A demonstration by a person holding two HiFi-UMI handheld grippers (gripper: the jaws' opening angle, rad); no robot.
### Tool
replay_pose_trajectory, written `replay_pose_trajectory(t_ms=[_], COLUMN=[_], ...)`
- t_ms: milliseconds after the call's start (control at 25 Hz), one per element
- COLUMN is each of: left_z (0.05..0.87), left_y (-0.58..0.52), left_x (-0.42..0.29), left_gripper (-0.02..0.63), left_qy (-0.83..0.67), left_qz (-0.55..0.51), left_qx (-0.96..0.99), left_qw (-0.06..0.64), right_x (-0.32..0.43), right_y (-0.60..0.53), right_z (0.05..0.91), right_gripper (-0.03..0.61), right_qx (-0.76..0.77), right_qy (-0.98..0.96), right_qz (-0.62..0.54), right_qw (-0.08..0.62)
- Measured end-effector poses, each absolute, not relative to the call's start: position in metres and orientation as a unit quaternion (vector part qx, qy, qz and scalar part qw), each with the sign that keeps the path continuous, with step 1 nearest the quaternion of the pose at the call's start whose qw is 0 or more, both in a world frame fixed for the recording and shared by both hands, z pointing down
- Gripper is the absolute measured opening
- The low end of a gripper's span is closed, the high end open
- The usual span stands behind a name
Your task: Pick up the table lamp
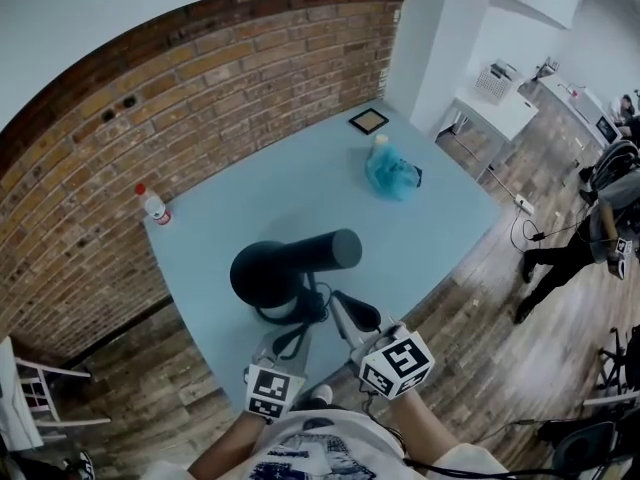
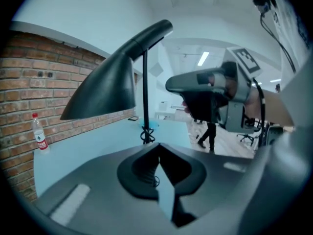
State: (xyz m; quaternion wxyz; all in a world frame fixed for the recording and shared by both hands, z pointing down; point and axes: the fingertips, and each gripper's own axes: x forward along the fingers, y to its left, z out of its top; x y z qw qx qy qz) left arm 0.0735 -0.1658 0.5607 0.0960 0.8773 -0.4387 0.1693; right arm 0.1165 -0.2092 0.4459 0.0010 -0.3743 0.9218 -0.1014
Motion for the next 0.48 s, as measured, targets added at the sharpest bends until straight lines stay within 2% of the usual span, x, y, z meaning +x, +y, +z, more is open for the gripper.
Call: replay_pose_trajectory(t_ms=[160,240,400,480], left_z=[0.56,0.56,0.559,0.561], left_y=[-0.17,-0.171,-0.173,-0.175], left_x=[0.077,0.079,0.079,0.078], left_gripper=[-0.008,-0.008,-0.008,-0.008], left_qy=[-0.44,-0.441,-0.443,-0.445], left_qz=[0.164,0.163,0.157,0.156], left_qx=[0.878,0.878,0.877,0.876], left_qw=[0.095,0.093,0.1,0.105], right_x=[0.113,0.112,0.11,0.106], right_y=[-0.212,-0.215,-0.221,-0.224], right_z=[0.438,0.435,0.428,0.426], right_gripper=[0.003,0.052,0.055,0.1], right_qx=[-0.359,-0.351,-0.344,-0.335], right_qy=[0.928,0.931,0.934,0.937], right_qz=[-0.094,-0.097,-0.097,-0.094], right_qw=[0.006,0.011,0.02,0.02])
